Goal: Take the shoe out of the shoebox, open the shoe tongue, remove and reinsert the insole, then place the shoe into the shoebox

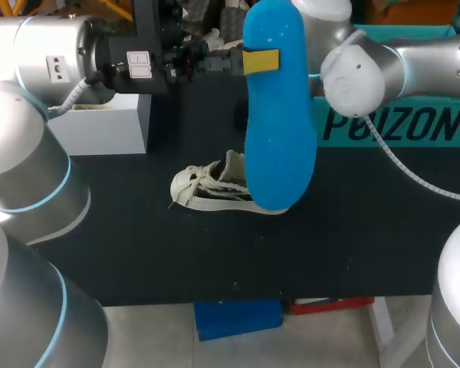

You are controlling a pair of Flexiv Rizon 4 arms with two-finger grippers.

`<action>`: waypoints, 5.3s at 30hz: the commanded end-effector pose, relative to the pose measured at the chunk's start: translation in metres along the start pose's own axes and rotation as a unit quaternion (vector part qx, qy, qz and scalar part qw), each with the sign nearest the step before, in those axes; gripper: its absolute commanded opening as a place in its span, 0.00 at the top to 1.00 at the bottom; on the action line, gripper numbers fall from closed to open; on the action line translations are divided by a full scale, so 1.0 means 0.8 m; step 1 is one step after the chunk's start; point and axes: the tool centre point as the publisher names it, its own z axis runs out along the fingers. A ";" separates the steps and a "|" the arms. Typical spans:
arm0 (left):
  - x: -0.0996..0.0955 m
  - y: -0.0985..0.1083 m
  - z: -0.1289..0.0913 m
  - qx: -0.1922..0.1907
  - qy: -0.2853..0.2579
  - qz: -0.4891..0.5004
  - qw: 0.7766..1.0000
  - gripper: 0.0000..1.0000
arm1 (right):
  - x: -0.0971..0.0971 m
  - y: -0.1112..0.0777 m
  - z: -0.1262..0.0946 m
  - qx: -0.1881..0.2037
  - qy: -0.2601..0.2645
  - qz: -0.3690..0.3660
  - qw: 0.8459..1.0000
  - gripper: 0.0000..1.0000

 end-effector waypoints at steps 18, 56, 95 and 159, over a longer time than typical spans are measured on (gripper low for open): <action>0.000 0.001 0.002 -0.001 -0.002 -0.001 1.000 1.00 | -0.012 0.019 0.048 0.124 -0.011 0.007 0.992 0.55; 0.000 0.001 0.002 -0.001 -0.002 -0.001 1.000 1.00 | -0.018 0.017 0.052 0.094 0.011 -0.001 0.995 1.00; 0.000 0.001 0.002 -0.001 -0.002 -0.001 1.000 1.00 | 0.004 0.025 -0.066 0.042 -0.062 0.417 0.906 1.00; 0.000 0.001 0.002 -0.001 -0.002 -0.001 1.000 1.00 | 0.049 0.025 -0.067 -0.337 0.071 0.503 0.793 0.00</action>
